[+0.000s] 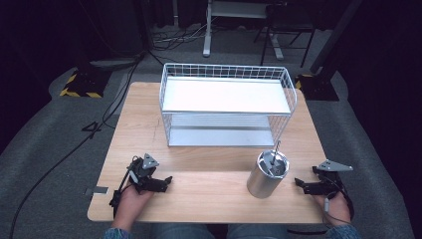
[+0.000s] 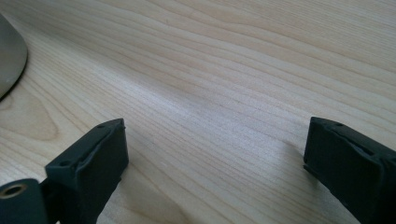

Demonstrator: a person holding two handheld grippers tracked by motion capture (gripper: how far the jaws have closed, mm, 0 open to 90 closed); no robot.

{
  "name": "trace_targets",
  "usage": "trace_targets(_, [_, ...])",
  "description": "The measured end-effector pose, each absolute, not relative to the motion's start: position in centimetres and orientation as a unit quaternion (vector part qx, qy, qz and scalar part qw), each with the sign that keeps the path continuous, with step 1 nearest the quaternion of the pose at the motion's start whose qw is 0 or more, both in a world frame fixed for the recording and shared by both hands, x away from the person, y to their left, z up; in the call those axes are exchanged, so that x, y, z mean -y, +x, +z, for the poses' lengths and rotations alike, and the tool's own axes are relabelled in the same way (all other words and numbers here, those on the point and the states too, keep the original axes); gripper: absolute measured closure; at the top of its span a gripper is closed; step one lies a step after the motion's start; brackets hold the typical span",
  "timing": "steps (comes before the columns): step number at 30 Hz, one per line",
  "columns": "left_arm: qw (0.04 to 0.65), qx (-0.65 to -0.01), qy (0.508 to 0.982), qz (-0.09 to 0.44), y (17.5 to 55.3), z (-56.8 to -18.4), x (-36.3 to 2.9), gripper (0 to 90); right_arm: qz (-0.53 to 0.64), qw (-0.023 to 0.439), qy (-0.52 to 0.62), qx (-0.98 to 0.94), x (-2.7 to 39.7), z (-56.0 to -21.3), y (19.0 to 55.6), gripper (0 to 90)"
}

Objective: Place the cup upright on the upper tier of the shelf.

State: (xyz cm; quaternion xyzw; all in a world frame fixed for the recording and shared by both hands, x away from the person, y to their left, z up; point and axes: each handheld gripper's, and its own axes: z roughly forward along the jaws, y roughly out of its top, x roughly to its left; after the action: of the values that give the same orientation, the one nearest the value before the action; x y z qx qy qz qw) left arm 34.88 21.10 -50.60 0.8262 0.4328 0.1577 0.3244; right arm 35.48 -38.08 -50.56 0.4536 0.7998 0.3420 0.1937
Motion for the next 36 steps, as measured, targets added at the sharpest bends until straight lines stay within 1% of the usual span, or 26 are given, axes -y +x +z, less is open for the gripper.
trace_targets(6, [0.325, -0.432, 0.826, 0.158, 34.9, -50.6, -21.1, 4.0, 0.341, 0.194, 0.455, -0.799, 38.0, -50.5, 35.5, 6.9])
trace_targets(9, [0.325, -0.432, 0.826, 0.158, 34.9, -50.6, -21.1, 4.0, 0.334, 0.195, 0.464, -0.797, 37.8, -50.4, 35.5, 9.4])
trace_targets(11, [0.325, -0.432, 0.826, 0.158, 34.9, -50.6, -21.1, 4.0, 0.329, 0.190, 0.467, -0.798, 37.7, -50.1, 35.5, 14.1])
trace_targets(14, [0.324, -0.432, 0.827, 0.157, 34.9, -50.6, -21.1, 4.0, 0.329, 0.187, 0.471, -0.797, 37.5, -49.6, 35.4, 14.5])
trace_targets(19, [0.324, -0.429, 0.828, 0.159, 35.0, -50.6, -21.1, 4.0, 0.333, 0.191, 0.473, -0.793, 36.8, -47.3, 34.5, 14.5])
trace_targets(25, [0.326, -0.431, 0.826, 0.157, 35.1, -50.6, -21.1, 4.0, 0.345, 0.195, 0.466, -0.791, 36.3, -45.0, 33.5, 14.5])
trace_targets(30, [0.326, -0.431, 0.827, 0.158, 35.1, -50.6, -21.1, 4.0, 0.350, 0.194, 0.456, -0.795, 35.8, -44.2, 33.0, 12.6])
trace_targets(36, [0.326, -0.431, 0.826, 0.158, 35.1, -50.6, -21.1, 4.0, 0.375, 0.196, 0.443, -0.790, 35.1, -42.5, 32.0, 6.7])
